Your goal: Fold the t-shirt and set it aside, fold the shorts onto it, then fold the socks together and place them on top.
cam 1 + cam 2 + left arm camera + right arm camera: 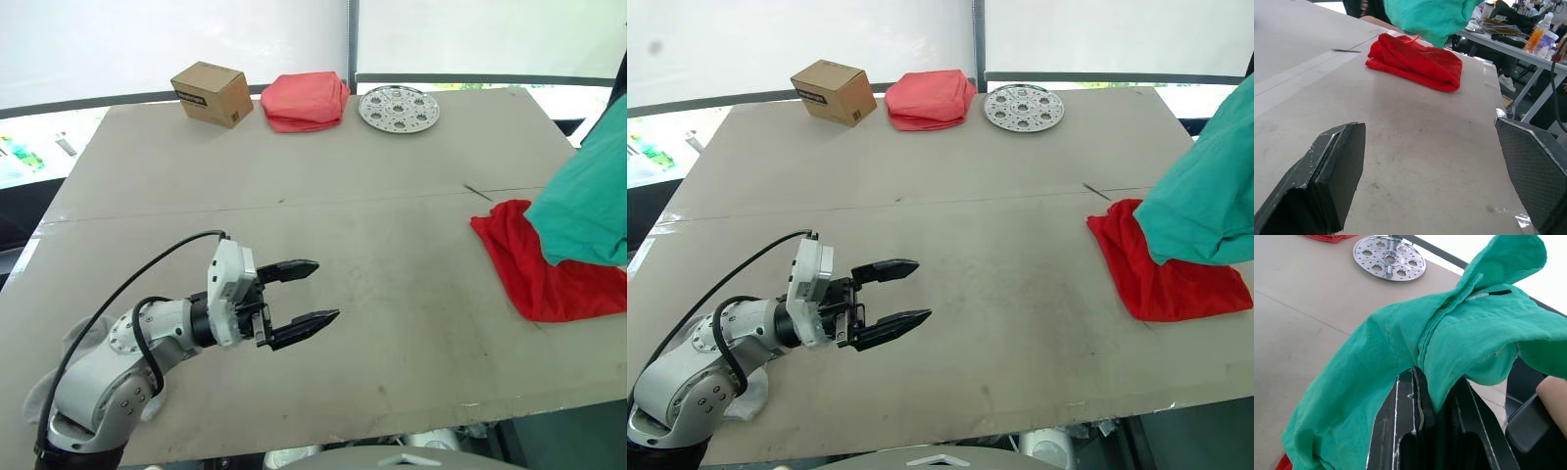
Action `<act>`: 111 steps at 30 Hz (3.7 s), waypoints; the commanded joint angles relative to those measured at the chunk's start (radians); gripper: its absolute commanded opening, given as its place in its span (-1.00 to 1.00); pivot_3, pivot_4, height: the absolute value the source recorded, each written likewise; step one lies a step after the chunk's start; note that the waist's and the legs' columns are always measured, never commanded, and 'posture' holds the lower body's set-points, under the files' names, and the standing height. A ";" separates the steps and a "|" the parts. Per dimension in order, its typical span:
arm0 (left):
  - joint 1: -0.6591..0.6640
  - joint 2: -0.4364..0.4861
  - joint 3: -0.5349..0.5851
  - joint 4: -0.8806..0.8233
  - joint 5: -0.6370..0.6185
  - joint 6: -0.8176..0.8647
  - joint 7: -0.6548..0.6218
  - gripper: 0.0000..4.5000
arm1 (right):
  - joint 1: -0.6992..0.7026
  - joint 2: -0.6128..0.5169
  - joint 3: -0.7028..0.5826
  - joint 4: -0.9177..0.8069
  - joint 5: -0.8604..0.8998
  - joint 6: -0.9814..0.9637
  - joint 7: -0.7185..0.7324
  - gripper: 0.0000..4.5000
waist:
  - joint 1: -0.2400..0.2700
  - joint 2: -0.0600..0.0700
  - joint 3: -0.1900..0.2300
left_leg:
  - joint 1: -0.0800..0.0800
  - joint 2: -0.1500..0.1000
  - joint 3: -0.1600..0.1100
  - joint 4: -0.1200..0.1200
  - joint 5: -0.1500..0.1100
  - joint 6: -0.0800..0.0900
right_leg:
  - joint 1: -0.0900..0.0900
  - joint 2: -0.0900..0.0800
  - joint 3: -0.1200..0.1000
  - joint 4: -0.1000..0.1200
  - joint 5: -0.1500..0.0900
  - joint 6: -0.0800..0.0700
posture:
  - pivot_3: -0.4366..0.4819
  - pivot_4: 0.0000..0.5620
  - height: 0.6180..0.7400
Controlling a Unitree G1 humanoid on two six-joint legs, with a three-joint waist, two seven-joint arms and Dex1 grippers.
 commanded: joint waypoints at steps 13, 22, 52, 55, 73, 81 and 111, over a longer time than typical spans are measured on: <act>0.001 -0.001 -0.002 -0.011 -0.004 -0.011 -0.002 1.00 | 0.281 0.063 -0.016 -0.139 -0.046 -0.090 0.099 -0.97 | -0.001 0.002 -0.002 | 0.001 0.000 0.001 0.001 0.000 0.000 | 0.001 0.001 0.001 0.001 0.000 0.000 | -0.05 -0.47 1.00; 0.004 -0.003 -0.001 -0.006 0.001 -0.015 0.000 1.00 | 0.202 0.170 -0.118 -0.423 0.261 0.227 0.043 -0.97 | 0.007 0.001 -0.001 | 0.001 0.001 0.000 0.001 0.000 0.000 | 0.002 0.002 0.001 0.001 0.000 0.000 | -0.05 -0.47 1.00; -0.076 -0.001 -0.061 0.000 -0.001 -0.024 -0.077 1.00 | 0.383 0.106 0.038 -0.254 -0.134 0.089 -0.162 -0.97 | 0.007 0.000 -0.004 | 0.001 0.000 0.000 0.003 0.000 0.000 | 0.002 0.002 0.000 0.001 0.000 0.000 | -0.05 -0.47 1.00; -0.111 -0.008 -0.078 0.011 -0.008 -0.019 -0.080 1.00 | 0.368 0.116 0.010 -0.256 -0.129 0.116 -0.189 -0.65 | 0.007 0.000 -0.003 | 0.001 0.000 0.000 0.003 0.000 0.000 | 0.002 0.002 0.000 0.001 0.000 0.000 | -0.05 -0.47 1.00; -0.303 -0.294 -0.139 0.268 0.097 -0.057 0.136 1.00 | 0.315 0.635 -0.364 -0.847 0.076 0.082 -0.521 0.67 | -0.005 -0.007 -0.005 | 0.001 0.001 0.001 0.005 0.000 0.000 | 0.007 0.007 0.003 0.003 0.001 0.002 | -0.05 -0.47 1.00; -0.334 -0.392 -0.106 0.262 0.223 -0.048 0.405 1.00 | 0.247 1.047 0.194 -1.036 0.135 0.007 -0.656 0.97 | 0.006 -0.009 -0.004 | 0.008 0.000 -0.001 0.003 0.003 -0.004 | 0.009 0.006 0.007 0.003 0.004 -0.002 | -0.05 -0.47 1.00; 0.772 -0.260 0.639 0.027 0.240 -0.259 0.138 1.00 | 0.173 0.924 0.741 -0.671 -0.026 -0.447 -0.016 0.97 | -0.001 -0.013 -0.003 | 0.006 0.001 -0.004 0.000 -0.004 -0.001 | 0.002 -0.001 0.004 0.001 -0.001 0.001 | -0.05 -0.47 1.00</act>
